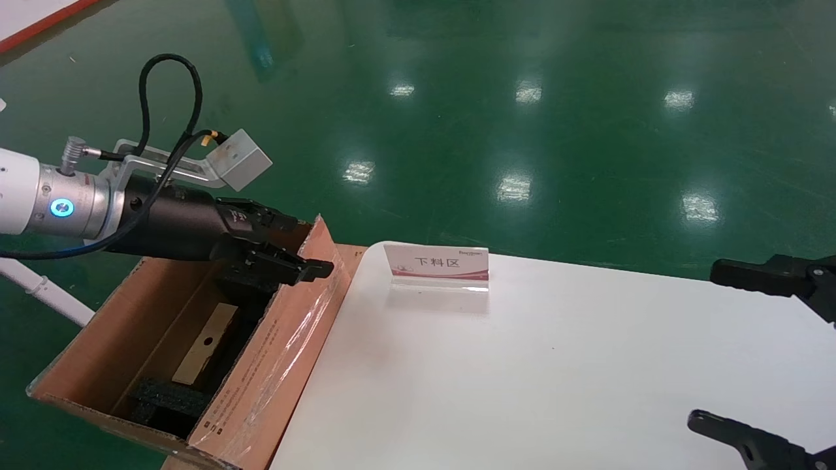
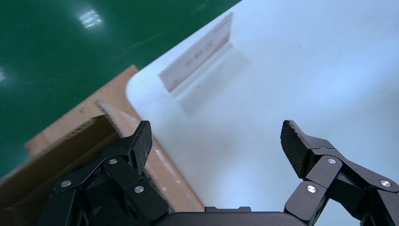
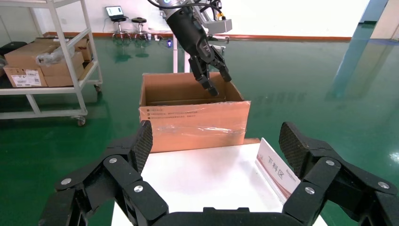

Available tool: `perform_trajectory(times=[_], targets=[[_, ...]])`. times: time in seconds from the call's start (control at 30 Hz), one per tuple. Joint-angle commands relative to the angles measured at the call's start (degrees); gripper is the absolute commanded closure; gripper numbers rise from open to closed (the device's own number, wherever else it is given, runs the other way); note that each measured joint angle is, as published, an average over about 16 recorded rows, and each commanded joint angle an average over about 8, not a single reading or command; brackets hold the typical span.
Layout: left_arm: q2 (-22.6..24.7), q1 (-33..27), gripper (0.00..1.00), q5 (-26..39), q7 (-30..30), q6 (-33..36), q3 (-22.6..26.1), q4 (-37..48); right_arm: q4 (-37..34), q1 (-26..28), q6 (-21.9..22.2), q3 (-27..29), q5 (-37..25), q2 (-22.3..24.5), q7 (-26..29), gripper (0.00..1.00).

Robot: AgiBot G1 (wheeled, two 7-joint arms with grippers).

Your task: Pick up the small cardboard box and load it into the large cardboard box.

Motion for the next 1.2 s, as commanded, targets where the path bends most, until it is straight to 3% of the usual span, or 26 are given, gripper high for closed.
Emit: perform_trajectory(times=[0.03, 0.2, 1.2], targets=[[-0.1, 0.2, 0.00, -1.6, 1.3, 0.1, -0.2, 0.0, 0.0, 0.0, 0.0, 0.0, 0.0, 0.0, 0.0, 0.00], [0.7, 4.3, 0.00, -3.6, 4.1, 1.9, -5.6, 0.1, 0.0, 0.0, 0.0, 0.0, 0.0, 0.0, 0.0, 0.00], [8.9, 38.7, 0.00, -13.5, 23.5, 16.5, -50.3, 1.4, 0.0, 0.0, 0.0, -0.1, 0.0, 0.0, -0.1, 0.00]])
